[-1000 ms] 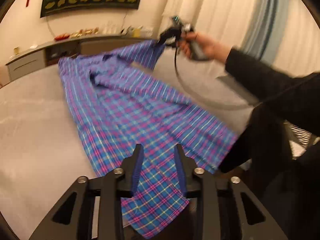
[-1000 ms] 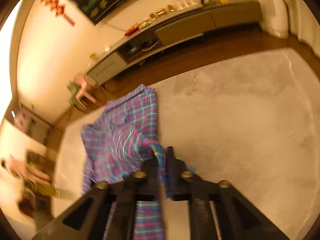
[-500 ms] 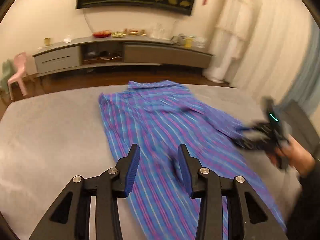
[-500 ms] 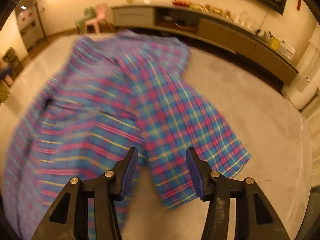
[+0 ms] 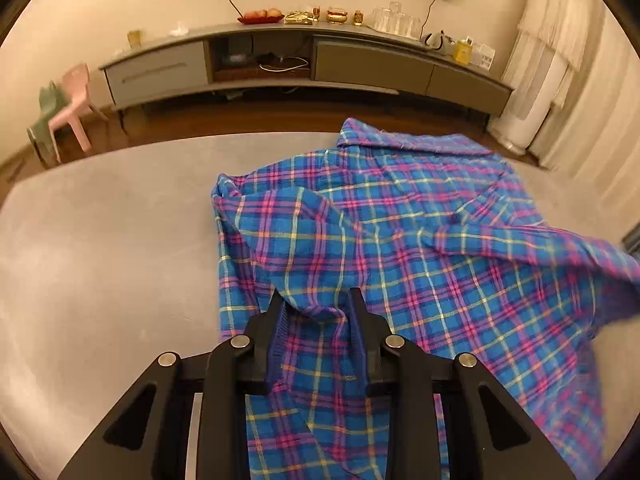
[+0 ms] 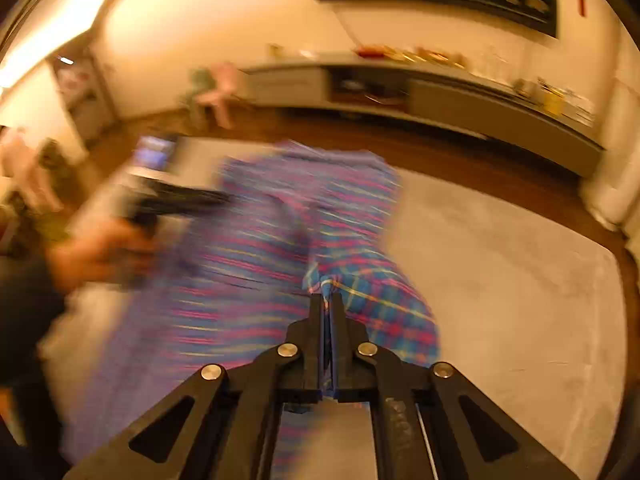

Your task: Fold clothes

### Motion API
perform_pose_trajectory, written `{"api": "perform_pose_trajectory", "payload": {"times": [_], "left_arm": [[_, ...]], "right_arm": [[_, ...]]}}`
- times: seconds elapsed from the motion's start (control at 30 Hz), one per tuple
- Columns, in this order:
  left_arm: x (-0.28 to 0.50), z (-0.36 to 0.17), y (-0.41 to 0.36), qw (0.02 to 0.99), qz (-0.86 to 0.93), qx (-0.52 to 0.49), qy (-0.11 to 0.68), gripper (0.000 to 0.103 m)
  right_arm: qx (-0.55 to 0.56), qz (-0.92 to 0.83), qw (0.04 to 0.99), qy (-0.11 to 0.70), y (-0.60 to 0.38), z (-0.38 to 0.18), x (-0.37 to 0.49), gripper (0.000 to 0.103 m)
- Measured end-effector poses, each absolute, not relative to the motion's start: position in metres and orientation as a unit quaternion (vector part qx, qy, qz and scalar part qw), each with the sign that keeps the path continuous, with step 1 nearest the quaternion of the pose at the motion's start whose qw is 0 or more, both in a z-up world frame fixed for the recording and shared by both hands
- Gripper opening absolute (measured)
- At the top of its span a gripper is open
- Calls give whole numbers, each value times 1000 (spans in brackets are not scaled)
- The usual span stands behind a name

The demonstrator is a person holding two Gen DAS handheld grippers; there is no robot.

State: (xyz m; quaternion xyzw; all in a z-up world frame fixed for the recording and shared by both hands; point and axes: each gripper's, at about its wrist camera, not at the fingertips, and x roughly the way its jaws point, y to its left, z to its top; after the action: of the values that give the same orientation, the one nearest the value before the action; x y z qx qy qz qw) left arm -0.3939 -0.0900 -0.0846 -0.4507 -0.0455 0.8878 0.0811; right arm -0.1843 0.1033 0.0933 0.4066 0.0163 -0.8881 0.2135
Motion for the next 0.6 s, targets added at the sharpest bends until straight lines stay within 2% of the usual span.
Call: {"api": "perform_pose_trajectory", "payload": {"times": [0.1, 0.2, 0.23, 0.27, 0.3, 0.4, 0.6], "left_arm": [[-375, -66, -117, 87, 894, -429, -95, 28], [-347, -54, -142, 83, 894, -428, -104, 28], [-339, -53, -148, 79, 894, -428, -102, 28], [-331, -51, -154, 74, 895, -429, -100, 28], [-322, -50, -160, 73, 894, -429, -103, 28], [-297, -50, -172, 83, 892, -430, -111, 28], [-243, -56, -158, 146, 880, -430, -137, 28]], "right_arm": [[399, -868, 294, 12, 41, 125, -142, 3], [428, -831, 353, 23, -29, 106, -111, 4], [446, -819, 359, 34, -46, 89, -107, 10], [468, -805, 362, 44, -63, 71, -103, 24], [497, -787, 363, 50, -77, 48, -101, 30], [531, -764, 365, 38, -86, 17, -94, 32], [501, -793, 347, -20, -40, 55, -122, 35]]}}
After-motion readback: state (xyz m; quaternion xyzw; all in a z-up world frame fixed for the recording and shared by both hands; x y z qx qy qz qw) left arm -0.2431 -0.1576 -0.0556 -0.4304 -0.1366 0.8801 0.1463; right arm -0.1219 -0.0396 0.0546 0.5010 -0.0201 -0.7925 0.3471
